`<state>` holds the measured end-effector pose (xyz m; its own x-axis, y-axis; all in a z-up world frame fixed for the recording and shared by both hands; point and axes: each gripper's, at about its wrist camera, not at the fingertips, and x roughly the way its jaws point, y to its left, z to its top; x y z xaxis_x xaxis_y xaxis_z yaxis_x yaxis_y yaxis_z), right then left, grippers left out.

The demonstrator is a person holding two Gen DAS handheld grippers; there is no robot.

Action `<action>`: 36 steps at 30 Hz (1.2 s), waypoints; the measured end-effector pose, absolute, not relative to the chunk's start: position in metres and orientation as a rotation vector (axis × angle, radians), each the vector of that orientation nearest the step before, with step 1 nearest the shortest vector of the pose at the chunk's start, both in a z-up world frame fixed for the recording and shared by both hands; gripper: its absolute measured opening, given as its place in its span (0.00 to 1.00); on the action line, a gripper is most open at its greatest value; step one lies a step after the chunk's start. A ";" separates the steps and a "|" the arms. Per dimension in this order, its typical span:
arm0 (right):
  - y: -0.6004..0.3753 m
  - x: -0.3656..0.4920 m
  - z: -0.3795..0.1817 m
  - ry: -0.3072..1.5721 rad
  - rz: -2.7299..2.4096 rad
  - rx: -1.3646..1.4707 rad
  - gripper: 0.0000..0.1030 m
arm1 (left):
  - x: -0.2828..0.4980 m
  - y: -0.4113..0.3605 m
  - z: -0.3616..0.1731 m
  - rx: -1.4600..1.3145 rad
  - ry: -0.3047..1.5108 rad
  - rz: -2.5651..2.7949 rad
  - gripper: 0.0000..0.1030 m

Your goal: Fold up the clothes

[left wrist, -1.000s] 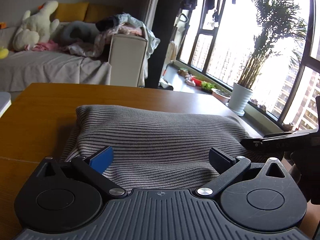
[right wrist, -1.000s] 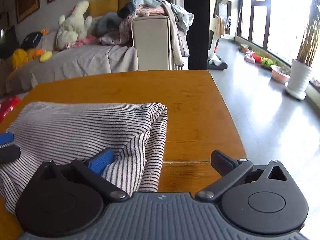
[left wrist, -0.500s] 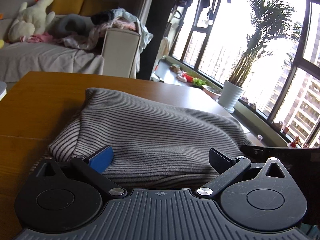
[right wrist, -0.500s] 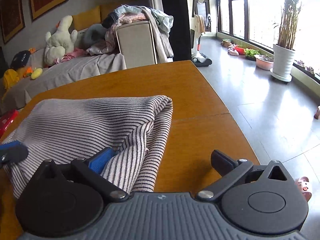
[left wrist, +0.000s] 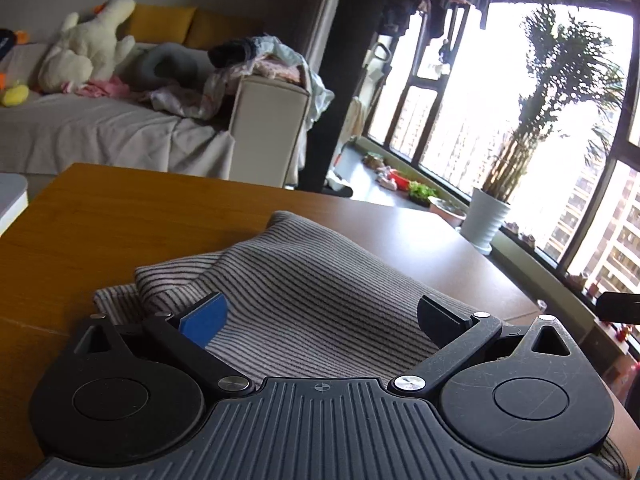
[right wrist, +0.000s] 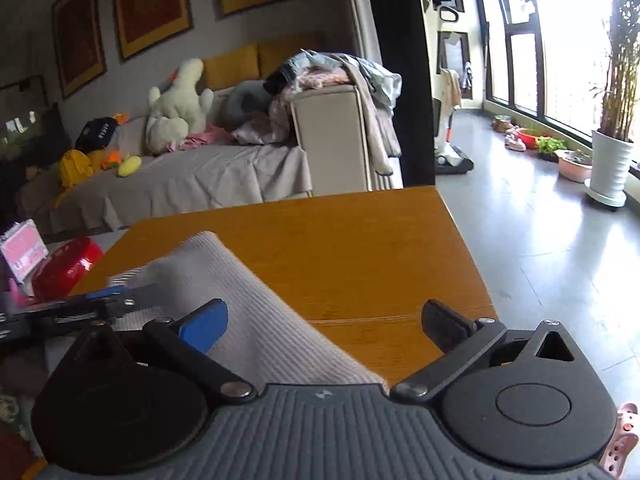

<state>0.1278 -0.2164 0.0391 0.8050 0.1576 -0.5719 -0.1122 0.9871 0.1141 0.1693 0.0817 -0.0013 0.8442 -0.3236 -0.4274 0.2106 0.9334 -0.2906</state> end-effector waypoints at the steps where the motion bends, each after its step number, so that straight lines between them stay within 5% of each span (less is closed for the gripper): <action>1: -0.214 0.138 0.027 0.651 0.129 0.031 1.00 | 0.164 0.083 -0.001 -0.243 0.488 -0.286 1.00; 6: -0.207 0.158 -0.015 0.707 0.149 -0.030 1.00 | 0.136 0.078 0.001 -0.225 0.493 -0.336 1.00; 17: -0.209 0.135 -0.018 0.716 0.065 0.022 1.00 | 0.152 0.049 -0.002 -0.044 0.602 -0.315 1.00; 36: -0.202 0.075 -0.021 0.664 0.108 0.121 1.00 | 0.199 0.082 -0.005 -0.176 0.616 -0.237 1.00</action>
